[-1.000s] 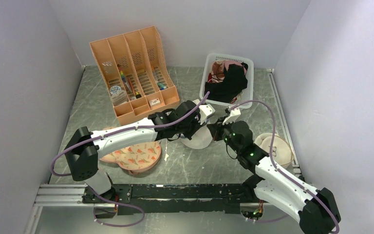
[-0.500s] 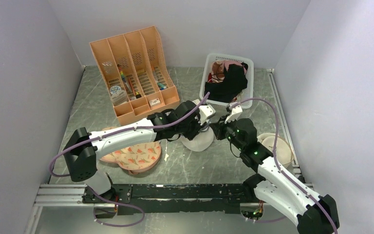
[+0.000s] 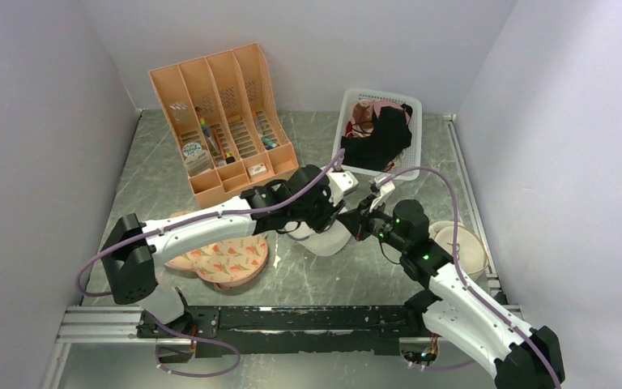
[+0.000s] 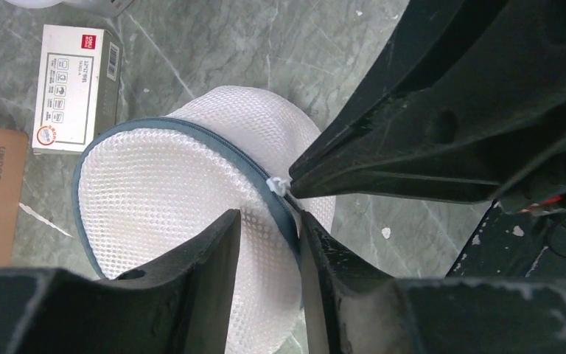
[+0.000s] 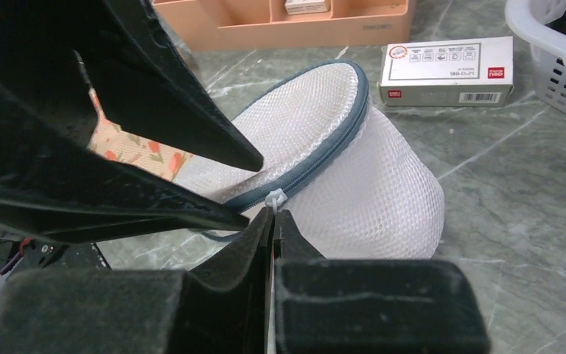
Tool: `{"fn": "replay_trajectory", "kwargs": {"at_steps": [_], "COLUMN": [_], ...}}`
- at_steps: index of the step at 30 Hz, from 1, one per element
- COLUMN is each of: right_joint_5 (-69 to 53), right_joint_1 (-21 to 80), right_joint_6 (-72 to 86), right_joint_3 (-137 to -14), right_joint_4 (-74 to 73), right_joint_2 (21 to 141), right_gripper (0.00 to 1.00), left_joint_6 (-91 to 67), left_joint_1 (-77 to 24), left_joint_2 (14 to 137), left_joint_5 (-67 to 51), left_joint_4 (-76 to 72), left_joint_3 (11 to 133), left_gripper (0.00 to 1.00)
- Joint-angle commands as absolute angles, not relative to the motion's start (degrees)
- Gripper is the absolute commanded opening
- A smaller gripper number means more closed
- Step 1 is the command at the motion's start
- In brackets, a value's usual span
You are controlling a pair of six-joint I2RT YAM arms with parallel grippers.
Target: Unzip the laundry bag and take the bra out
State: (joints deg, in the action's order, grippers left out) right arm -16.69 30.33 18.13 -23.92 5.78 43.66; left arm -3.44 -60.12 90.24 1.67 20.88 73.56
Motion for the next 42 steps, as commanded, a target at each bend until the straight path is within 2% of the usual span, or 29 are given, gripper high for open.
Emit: {"fn": "replay_trajectory", "kwargs": {"at_steps": [1,4,10,12,19,22,28,32,33,35,40,42], "right_joint_5": [-19.2,-19.3,-17.2,-15.0,-2.9,-1.9,-11.4,-22.1,-25.1,-28.1,-34.2,-34.8], "right_joint_1": [30.2,30.2,30.2,30.2,29.7,27.2,17.4,16.1,16.1,16.1,16.4,16.8], "right_joint_6": [19.2,19.0,19.1,19.2,21.2,21.1,22.5,19.9,19.9,20.2,22.5,23.0], "right_joint_3": [-23.0,-23.0,-22.7,-23.0,-24.3,-25.3,-24.4,-24.0,-23.8,-23.3,-22.0,-22.0], "right_joint_4": [7.8,8.1,9.3,9.1,9.8,9.8,14.4,17.3,17.6,17.8,18.7,18.2], "right_joint_2": [42.7,43.4,45.1,45.9,49.4,53.0,57.8,55.4,54.6,52.5,48.3,47.8], "right_gripper": [0.00,0.00,0.00,0.00,0.00,0.00,0.00,0.00,0.00,0.00,0.00,0.00], "left_joint_6": [-4.0,-3.7,-2.7,-2.3,-1.4,-1.3,-1.1,-1.1,-1.2,-1.5,-1.9,-1.8], "left_joint_1": [-60.1,-60.2,-60.1,-60.1,-60.4,-60.5,-60.8,-61.2,-61.2,-61.3,-61.3,-61.4], "left_joint_2": [92.1,92.5,92.0,91.3,89.0,88.3,86.6,86.9,87.4,88.8,89.8,90.0], "left_joint_5": [3.5,4.1,3.7,3.6,4.5,5.5,7.5,10.7,11.8,13.6,17.0,16.7], "left_joint_4": [21.7,21.9,21.9,21.4,20.0,19.6,18.4,18.9,19.3,20.6,21.5,21.6], "left_joint_3": [75.4,75.5,75.4,74.9,73.3,73.0,71.9,72.1,72.6,73.7,74.1,74.1], "left_gripper": [0.42,0.34,0.11,0.07,0.07,0.07,0.07,0.07,0.07,0.15,0.44,0.52]}}
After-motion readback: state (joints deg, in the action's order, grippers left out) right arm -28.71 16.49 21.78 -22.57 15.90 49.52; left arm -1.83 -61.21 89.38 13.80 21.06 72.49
